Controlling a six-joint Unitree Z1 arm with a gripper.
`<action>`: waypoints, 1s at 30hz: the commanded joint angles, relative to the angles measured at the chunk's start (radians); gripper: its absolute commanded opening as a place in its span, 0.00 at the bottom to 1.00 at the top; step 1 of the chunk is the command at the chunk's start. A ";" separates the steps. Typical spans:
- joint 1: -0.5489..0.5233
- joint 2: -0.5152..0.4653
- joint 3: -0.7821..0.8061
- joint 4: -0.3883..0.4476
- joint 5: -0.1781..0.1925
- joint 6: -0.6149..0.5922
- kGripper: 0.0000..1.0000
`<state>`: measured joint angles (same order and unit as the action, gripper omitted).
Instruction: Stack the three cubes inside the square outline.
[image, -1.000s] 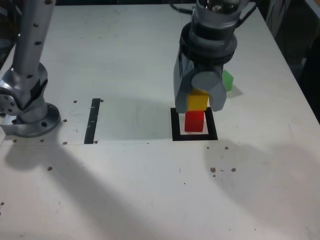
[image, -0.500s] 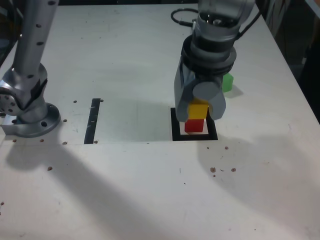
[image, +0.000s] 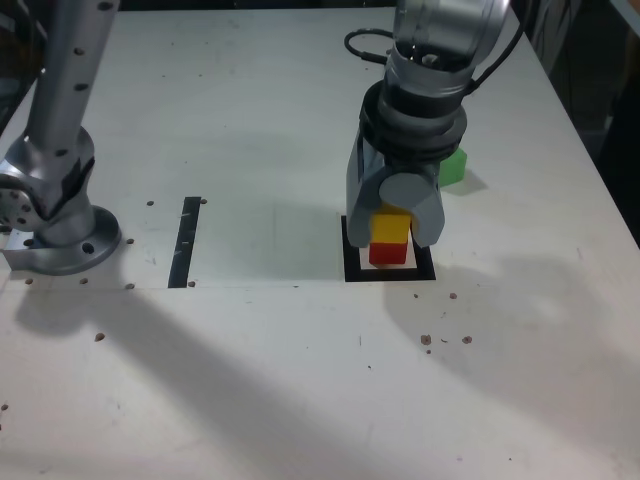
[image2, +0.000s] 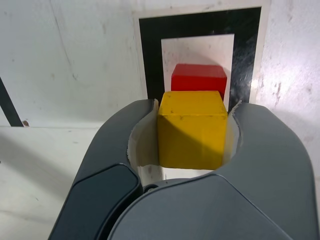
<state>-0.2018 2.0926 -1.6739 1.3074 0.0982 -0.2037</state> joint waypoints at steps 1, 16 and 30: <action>0.004 -0.004 0.001 0.002 0.004 0.004 0.30; 0.024 0.000 0.027 -0.041 0.007 0.029 0.34; 0.042 -0.005 0.048 -0.036 -0.006 0.046 0.84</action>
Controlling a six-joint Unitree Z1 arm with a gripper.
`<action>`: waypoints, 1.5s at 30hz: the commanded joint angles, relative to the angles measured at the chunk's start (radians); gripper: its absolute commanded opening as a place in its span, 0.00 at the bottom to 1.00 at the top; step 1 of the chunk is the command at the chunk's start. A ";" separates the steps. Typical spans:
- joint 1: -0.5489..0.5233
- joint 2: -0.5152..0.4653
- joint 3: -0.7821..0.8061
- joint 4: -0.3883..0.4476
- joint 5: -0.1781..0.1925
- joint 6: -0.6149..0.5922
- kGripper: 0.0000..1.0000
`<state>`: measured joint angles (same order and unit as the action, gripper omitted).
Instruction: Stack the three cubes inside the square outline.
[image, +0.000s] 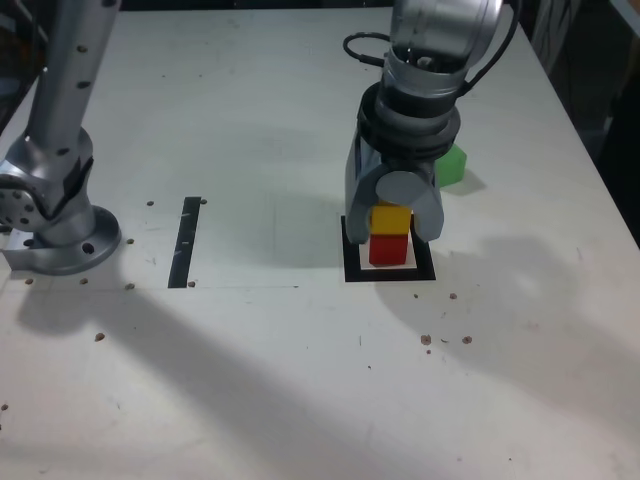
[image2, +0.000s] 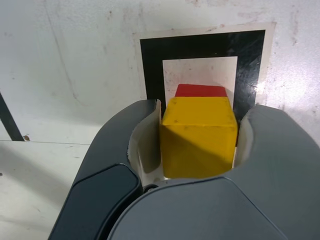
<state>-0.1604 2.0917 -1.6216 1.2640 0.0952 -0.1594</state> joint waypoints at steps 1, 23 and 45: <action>0.001 -0.006 -0.005 0.012 -0.005 0.001 0.86; 0.123 -0.054 -0.388 0.255 0.171 0.269 0.99; 0.286 0.194 -0.472 0.253 0.066 -0.049 0.90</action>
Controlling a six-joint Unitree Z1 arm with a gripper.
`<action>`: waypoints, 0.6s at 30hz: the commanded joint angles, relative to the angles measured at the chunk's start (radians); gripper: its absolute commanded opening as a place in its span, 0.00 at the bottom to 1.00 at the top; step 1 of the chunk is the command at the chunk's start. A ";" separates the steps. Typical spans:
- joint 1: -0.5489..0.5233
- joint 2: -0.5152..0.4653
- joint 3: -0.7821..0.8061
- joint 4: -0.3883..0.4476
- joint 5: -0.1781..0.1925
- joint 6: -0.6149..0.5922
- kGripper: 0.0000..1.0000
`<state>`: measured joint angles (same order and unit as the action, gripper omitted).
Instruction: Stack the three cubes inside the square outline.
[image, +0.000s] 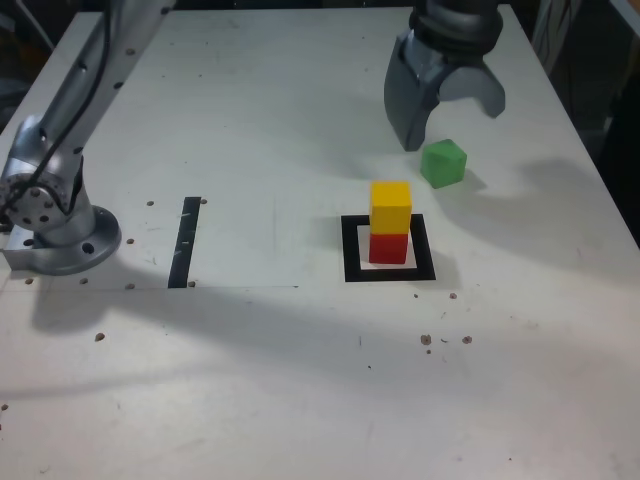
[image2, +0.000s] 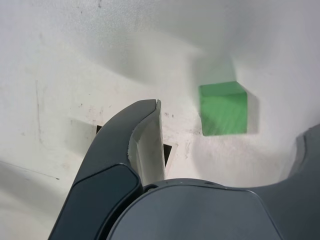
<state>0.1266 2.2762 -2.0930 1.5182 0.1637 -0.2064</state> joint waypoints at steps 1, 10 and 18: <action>0.000 0.017 -0.001 -0.001 -0.006 -0.004 0.90; 0.019 0.086 -0.004 -0.026 -0.033 -0.006 0.88; 0.040 0.121 -0.004 -0.046 -0.042 0.017 0.68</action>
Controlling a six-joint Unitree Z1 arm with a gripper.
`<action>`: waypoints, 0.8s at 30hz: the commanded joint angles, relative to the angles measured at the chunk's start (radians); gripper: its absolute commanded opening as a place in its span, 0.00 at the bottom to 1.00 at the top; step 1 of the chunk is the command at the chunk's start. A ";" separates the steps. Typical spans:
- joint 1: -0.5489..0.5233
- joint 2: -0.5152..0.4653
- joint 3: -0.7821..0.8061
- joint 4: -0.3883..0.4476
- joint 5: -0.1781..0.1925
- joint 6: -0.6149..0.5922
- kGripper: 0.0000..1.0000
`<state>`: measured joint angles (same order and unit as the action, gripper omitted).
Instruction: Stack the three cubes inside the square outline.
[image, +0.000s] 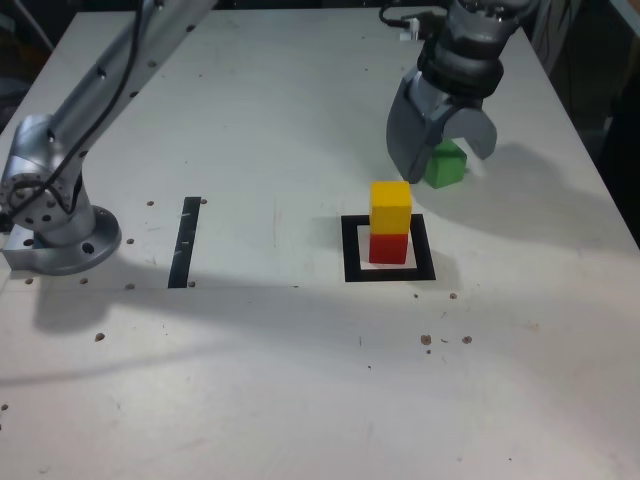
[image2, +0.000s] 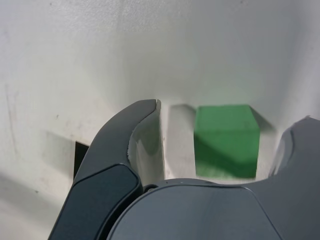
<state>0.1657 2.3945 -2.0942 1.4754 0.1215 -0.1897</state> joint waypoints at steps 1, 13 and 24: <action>0.001 0.003 -0.001 -0.008 0.002 0.000 0.63; 0.001 0.015 -0.005 -0.058 0.004 0.031 0.42; 0.000 0.003 -0.047 -0.044 0.003 0.107 0.27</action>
<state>0.1665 2.4056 -2.1301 1.4201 0.1180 -0.0910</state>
